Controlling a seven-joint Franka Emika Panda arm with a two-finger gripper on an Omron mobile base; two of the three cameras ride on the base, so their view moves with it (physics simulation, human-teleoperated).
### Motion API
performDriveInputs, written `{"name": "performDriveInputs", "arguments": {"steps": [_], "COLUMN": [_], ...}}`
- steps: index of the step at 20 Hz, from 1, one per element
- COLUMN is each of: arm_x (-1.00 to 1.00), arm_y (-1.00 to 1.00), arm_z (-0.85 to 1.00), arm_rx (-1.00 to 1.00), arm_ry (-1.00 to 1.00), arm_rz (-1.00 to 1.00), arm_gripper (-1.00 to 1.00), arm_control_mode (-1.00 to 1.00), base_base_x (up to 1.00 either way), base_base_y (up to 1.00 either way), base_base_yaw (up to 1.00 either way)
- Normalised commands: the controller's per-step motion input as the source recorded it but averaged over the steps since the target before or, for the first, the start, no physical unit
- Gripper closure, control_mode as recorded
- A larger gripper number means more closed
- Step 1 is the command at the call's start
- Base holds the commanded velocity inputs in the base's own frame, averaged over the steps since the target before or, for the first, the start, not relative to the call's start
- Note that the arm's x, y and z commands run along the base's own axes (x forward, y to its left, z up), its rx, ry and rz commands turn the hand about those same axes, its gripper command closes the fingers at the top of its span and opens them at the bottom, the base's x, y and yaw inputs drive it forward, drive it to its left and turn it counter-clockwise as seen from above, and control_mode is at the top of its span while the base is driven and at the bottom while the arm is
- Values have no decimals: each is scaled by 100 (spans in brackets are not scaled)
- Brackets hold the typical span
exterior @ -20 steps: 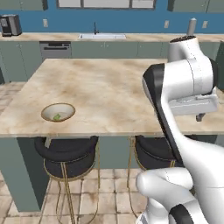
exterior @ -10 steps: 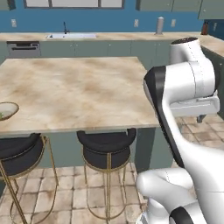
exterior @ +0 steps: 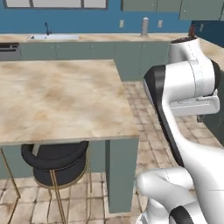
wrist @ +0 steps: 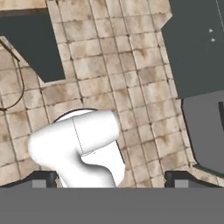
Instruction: There is a bowl on the dining counter. Grab a lemon wedge from the fridge and place it in the bowl. Then get the liquor bottle and glass cup from the cabinet and place them next to the bowl.
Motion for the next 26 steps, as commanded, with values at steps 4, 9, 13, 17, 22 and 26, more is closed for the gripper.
{"name": "performDriveInputs", "arguments": {"steps": [4,9,13,17,22,26], "arm_x": [0,0,0,0,0,0], "arm_y": [0,0,0,0,0,0], "arm_z": [0,0,0,0,0,0], "arm_rx": [0,0,0,0,0,0], "arm_ry": [0,0,0,0,0,0], "arm_rz": [0,0,0,0,0,0], "arm_gripper": [-100,-100,-100,-100,-100,-100], "arm_control_mode": [100,100,100,100,100,100], "base_base_x": [53,72,99,100,100,100], "base_base_y": [-100,-94,-73,-66,-62,-58], "base_base_yaw": [7,10,10,12,12,7]}}
